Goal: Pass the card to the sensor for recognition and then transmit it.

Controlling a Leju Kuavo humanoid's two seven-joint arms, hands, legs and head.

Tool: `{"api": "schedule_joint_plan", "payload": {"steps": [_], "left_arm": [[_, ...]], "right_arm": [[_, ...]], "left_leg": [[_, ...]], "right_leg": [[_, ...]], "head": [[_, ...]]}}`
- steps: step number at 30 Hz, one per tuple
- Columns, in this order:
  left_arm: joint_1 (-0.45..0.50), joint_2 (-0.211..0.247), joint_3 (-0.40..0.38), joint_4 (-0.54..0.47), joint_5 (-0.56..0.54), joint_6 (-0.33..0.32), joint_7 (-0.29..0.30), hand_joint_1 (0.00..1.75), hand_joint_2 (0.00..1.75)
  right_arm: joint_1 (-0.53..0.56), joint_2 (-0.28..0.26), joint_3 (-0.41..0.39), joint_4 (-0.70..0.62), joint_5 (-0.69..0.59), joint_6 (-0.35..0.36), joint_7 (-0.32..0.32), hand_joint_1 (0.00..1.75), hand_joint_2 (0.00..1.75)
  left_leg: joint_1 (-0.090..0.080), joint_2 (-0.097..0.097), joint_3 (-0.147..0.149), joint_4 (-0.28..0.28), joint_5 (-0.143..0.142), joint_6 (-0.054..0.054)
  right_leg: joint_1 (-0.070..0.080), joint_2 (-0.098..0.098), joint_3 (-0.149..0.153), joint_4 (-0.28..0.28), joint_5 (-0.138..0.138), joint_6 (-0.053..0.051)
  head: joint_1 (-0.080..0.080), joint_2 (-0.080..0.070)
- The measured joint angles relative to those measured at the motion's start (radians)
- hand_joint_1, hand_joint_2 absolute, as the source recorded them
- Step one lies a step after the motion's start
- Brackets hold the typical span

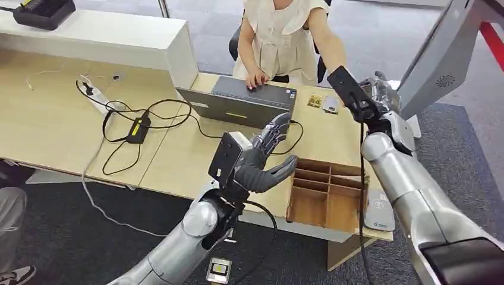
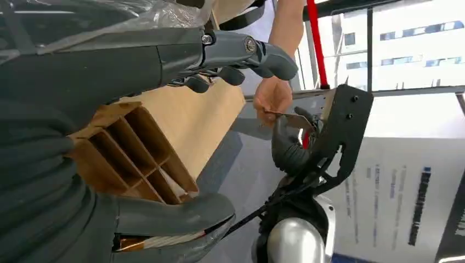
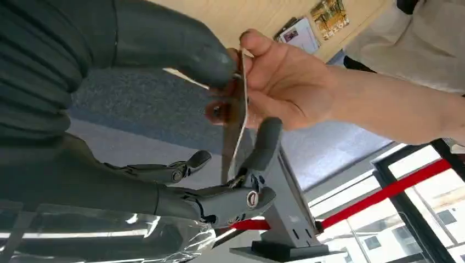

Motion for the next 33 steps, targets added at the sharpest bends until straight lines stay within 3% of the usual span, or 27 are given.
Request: {"api": "schedule_joint_plan", "payload": {"steps": [5, 10, 15, 19, 23, 29, 33], "left_arm": [[0.001, 0.003, 0.000, 0.001, 0.000, 0.012, 0.001, 0.00, 1.75], [0.012, 0.006, 0.000, 0.001, -0.009, 0.040, -0.006, 0.00, 1.75], [0.030, 0.008, 0.005, 0.001, -0.022, 0.062, -0.012, 0.00, 1.75], [0.031, 0.017, 0.006, 0.000, -0.019, 0.073, 0.002, 0.00, 1.75], [0.030, 0.040, 0.011, -0.016, -0.015, 0.106, 0.012, 0.00, 1.75], [0.034, 0.064, 0.021, -0.037, -0.019, 0.124, 0.011, 0.00, 1.75], [0.048, 0.074, 0.034, -0.053, -0.029, 0.137, 0.007, 0.00, 1.75]], "right_arm": [[0.000, 0.002, 0.001, 0.006, -0.044, -0.038, -0.053, 0.00, 1.75], [-0.007, 0.005, -0.006, -0.008, -0.188, -0.112, -0.232, 0.00, 1.75], [0.013, 0.003, -0.021, -0.075, -0.316, -0.126, -0.347, 0.00, 1.75], [0.086, -0.017, -0.026, -0.191, -0.403, -0.169, -0.353, 0.00, 1.75], [0.220, -0.068, -0.037, -0.425, -0.438, -0.219, -0.280, 0.00, 1.75], [0.353, -0.132, -0.063, -0.693, -0.458, -0.247, -0.266, 0.00, 1.75], [0.484, -0.156, -0.092, -0.844, -0.590, -0.261, -0.261, 0.00, 1.75]], "left_leg": [[0.000, 0.000, 0.000, 0.000, 0.000, 0.000], [0.000, 0.000, 0.000, 0.000, 0.000, 0.000], [0.000, 0.000, 0.000, 0.000, 0.000, 0.000], [0.000, 0.000, 0.000, 0.000, 0.000, 0.000], [0.000, 0.000, 0.001, 0.000, 0.000, 0.000], [0.000, 0.000, 0.001, 0.000, 0.000, 0.000], [0.000, 0.000, 0.001, 0.000, 0.000, 0.000]], "right_leg": [[0.000, 0.000, 0.000, 0.000, 0.000, 0.000], [0.000, 0.000, 0.000, 0.000, 0.000, 0.000], [0.000, 0.000, 0.000, 0.000, 0.000, 0.000], [0.000, 0.000, 0.000, 0.000, 0.000, 0.000], [0.000, 0.000, 0.001, 0.000, 0.000, 0.000], [0.000, 0.000, 0.001, 0.000, 0.000, 0.000], [0.001, 0.000, 0.002, -0.001, 0.000, 0.000]], "head": [[0.000, 0.000], [0.000, 0.000], [0.000, 0.000], [0.000, 0.000], [-0.001, 0.000], [0.000, 0.000], [0.000, 0.000]]}}
